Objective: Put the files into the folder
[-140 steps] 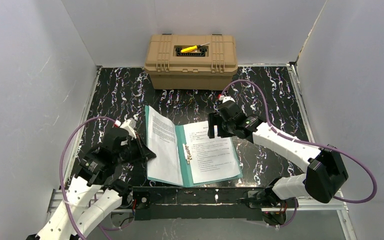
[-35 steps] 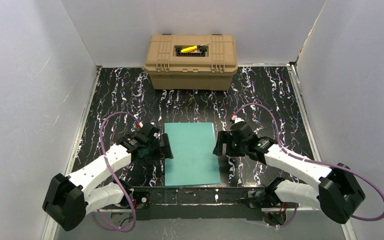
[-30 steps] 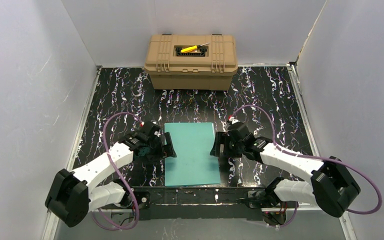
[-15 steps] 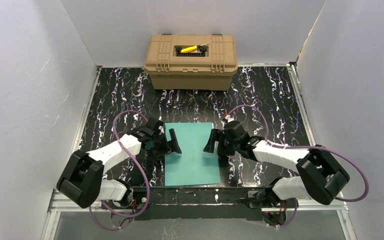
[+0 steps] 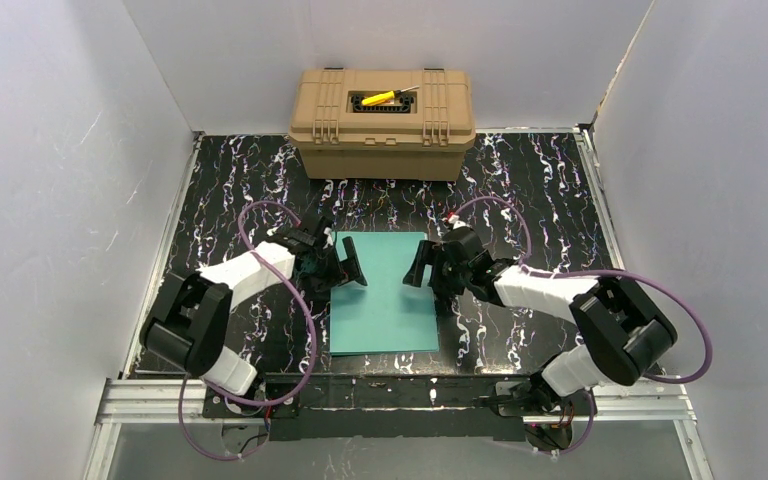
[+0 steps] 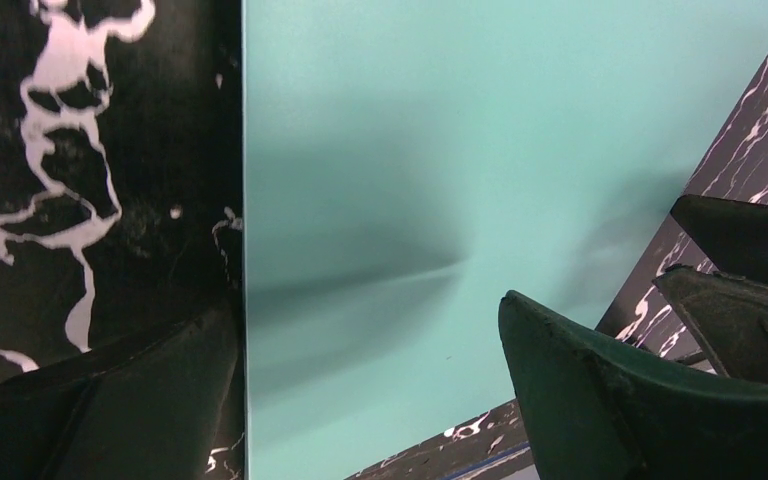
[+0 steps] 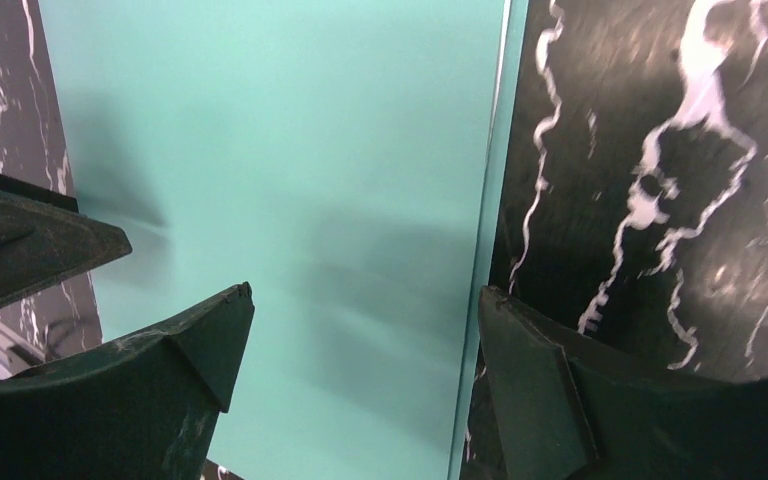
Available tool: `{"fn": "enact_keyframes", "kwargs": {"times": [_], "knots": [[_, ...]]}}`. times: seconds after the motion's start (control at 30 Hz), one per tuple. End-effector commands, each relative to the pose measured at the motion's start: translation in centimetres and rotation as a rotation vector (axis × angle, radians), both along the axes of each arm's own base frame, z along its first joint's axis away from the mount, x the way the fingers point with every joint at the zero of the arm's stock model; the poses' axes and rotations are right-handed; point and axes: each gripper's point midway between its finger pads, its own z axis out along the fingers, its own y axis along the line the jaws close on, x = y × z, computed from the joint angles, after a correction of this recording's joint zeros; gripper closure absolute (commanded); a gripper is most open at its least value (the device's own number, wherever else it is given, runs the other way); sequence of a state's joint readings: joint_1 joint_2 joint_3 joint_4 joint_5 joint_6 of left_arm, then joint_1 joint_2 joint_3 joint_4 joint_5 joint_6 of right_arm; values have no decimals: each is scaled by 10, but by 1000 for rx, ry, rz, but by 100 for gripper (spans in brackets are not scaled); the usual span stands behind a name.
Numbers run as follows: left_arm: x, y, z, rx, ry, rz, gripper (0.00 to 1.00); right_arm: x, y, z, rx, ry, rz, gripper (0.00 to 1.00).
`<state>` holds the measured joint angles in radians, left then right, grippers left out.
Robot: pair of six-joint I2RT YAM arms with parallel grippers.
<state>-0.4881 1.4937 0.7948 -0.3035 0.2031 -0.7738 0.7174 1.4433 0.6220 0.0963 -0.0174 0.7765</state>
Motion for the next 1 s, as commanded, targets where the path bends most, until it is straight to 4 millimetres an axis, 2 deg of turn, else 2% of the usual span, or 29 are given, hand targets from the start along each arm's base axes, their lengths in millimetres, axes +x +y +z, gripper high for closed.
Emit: {"fn": "enact_keyframes", "kwargs": {"times": [0.0, 0.2, 0.37, 0.43, 0.6, 0.73, 0.87, 0.97], "knots": [[20, -5, -2, 1, -9, -15, 3, 7, -18, -26, -90, 57, -23, 8], [38, -2, 2, 0, -5, 1, 3, 26, -24, -21, -107, 54, -20, 8], [47, 7, 17, 39, -32, 28, 2, 35, -33, -1, -141, 14, -19, 7], [50, 11, 29, 56, -59, 27, 2, 44, -38, 14, -154, -27, -39, 7], [48, 26, 66, 108, -136, 22, 2, 51, -47, 50, -188, -102, -47, 2], [39, 41, 100, 139, -227, -3, 2, 56, -65, 89, -220, -197, -104, 1], [25, 58, 133, 172, -330, -20, 2, 51, -80, 134, -208, -298, -149, 1], [12, 70, 157, 174, -415, -30, 2, 42, -99, 162, -222, -349, -198, 1]]}}
